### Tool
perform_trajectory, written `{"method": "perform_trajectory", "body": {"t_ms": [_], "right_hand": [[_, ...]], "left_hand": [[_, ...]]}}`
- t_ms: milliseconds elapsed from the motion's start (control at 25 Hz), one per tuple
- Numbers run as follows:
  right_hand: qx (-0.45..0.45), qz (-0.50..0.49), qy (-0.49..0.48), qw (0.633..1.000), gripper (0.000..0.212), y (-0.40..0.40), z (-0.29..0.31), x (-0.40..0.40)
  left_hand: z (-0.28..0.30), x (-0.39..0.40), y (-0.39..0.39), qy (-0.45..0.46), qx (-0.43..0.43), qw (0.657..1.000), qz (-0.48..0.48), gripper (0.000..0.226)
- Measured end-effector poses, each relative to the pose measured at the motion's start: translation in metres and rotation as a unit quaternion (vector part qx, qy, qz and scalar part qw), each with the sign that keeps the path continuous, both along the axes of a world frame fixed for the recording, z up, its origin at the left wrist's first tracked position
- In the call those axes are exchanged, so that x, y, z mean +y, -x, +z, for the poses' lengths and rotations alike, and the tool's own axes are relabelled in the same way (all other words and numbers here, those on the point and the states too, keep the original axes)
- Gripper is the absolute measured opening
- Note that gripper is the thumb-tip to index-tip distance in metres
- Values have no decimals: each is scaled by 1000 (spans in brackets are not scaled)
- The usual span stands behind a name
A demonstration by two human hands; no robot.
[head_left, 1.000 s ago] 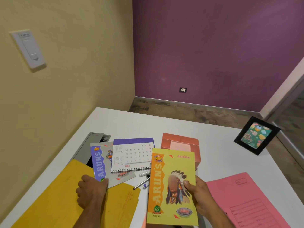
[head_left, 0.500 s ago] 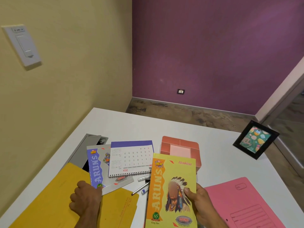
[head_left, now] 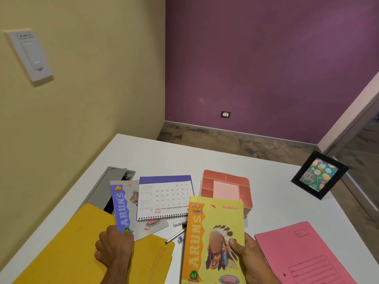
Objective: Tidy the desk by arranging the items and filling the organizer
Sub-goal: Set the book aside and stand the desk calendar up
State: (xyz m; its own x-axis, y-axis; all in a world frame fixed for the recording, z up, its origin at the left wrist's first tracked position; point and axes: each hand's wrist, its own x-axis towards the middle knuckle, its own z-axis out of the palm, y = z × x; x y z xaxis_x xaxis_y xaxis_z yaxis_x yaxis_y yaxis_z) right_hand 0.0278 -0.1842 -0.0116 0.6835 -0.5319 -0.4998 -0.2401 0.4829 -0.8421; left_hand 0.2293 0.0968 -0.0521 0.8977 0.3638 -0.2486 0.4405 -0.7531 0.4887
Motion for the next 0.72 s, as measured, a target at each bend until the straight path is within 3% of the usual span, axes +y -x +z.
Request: {"method": "perform_trajectory", "body": {"t_ms": [160,560,720], "right_hand": [[1,-6,8,1000,29,-1,-1,1],[0,4,-17,1000,32,-2,6,5],[-10,8,-48,999,33,-10,10,11]], "left_hand": [[17,2,9,100,-43,994,4,25],[86,34,5,52,-247,967,-41,13],[101,41,0,125,-294,947,-41,13]]}}
